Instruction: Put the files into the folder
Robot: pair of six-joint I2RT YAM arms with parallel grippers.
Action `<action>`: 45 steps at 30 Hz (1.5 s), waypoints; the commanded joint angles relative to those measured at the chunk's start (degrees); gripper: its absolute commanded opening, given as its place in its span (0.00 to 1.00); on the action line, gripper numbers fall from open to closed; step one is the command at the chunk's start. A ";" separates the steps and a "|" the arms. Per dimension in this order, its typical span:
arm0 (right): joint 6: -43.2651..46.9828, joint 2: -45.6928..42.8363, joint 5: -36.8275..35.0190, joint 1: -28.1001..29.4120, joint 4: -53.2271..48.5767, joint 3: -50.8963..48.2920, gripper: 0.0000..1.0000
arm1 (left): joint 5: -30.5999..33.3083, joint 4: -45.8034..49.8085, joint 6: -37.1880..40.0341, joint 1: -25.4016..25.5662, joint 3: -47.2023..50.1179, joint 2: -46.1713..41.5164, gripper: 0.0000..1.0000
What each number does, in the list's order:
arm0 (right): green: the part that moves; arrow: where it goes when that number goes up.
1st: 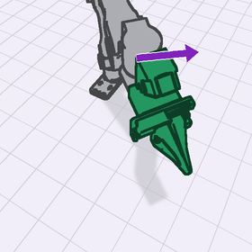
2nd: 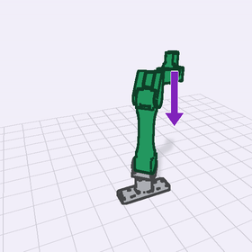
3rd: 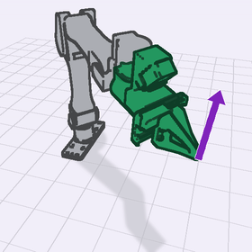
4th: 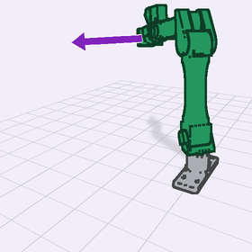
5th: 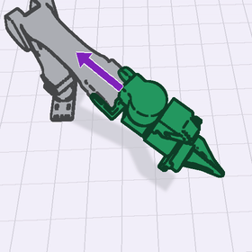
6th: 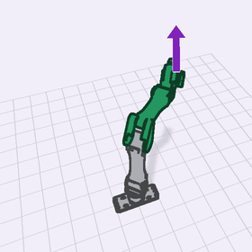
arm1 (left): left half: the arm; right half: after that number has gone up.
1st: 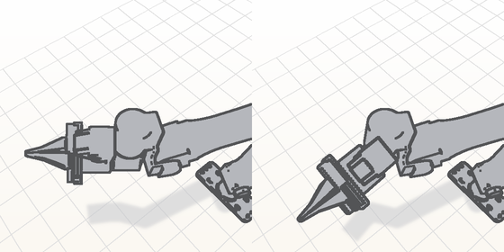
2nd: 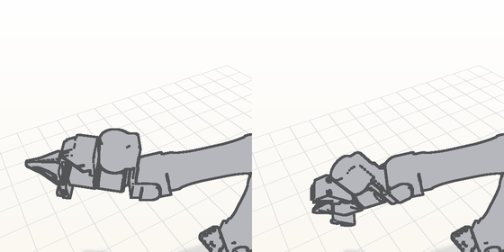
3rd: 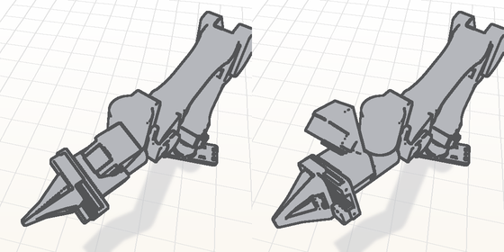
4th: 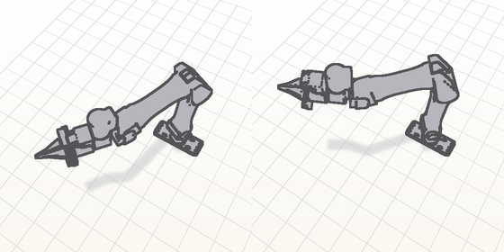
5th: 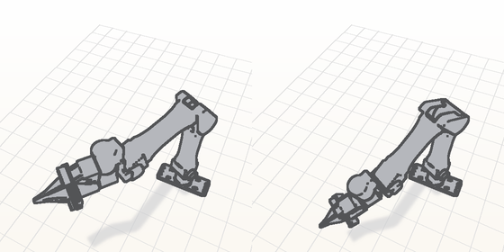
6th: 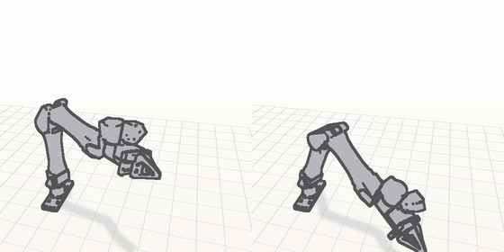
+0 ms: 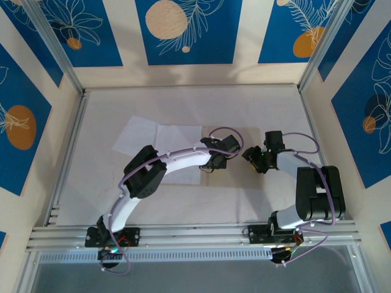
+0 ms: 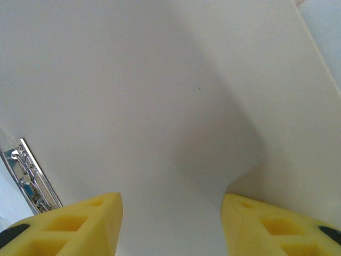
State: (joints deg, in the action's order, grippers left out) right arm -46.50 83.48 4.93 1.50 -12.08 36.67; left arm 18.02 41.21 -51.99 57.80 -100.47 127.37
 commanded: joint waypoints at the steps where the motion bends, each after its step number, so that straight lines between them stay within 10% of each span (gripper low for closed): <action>1: 1.12 0.75 0.70 0.26 -2.24 0.42 0.53 | -0.34 0.92 -0.17 -0.78 -1.13 1.43 0.14; 45: 1.94 3.44 -0.27 1.11 -3.75 3.34 0.54 | -9.23 -6.06 -2.94 0.38 1.12 3.34 0.07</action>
State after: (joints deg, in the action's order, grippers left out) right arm -45.21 85.73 3.18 1.80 -13.37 39.38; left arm 14.81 36.84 -54.13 57.39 -100.42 128.92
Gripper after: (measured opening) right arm 0.536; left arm 0.076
